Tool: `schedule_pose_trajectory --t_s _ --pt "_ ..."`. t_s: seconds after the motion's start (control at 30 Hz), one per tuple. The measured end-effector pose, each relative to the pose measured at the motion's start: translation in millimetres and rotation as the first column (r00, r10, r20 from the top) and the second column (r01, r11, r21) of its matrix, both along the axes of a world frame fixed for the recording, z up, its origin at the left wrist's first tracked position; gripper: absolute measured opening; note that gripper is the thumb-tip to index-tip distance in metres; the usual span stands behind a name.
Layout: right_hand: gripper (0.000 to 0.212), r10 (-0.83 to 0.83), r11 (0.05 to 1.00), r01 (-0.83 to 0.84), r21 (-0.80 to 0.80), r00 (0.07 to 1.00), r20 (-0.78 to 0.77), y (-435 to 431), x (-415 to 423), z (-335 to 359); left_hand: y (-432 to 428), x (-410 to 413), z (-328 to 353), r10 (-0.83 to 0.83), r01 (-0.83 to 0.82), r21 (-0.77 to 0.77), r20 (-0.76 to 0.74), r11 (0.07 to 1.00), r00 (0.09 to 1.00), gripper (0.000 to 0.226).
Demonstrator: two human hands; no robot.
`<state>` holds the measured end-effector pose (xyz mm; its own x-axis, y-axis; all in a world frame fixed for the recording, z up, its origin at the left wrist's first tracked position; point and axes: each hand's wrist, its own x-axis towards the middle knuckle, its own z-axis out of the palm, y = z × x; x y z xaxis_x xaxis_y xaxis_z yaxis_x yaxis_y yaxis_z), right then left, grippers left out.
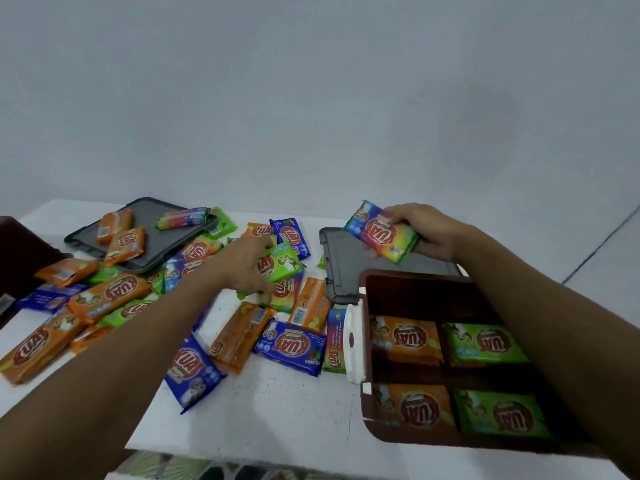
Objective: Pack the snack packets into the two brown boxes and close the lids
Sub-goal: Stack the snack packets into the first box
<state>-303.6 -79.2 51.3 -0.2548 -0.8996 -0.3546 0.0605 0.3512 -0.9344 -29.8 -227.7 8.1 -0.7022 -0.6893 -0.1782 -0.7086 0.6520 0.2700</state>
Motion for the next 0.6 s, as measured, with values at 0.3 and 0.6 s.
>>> schedule_pose_trajectory --t_s 0.3,0.6 --pt "0.030 0.152 0.988 -0.151 0.020 0.971 -0.183 94.0 3.9 17.6 73.5 -20.7 52.8 -0.011 0.117 0.187 -0.487 0.975 0.873 0.049" --pt "0.012 0.407 0.912 -0.255 0.320 0.646 -0.646 180.5 -29.9 -8.5 156.1 -90.1 69.3 -0.428 0.497 0.136 -0.349 0.857 0.833 0.016"
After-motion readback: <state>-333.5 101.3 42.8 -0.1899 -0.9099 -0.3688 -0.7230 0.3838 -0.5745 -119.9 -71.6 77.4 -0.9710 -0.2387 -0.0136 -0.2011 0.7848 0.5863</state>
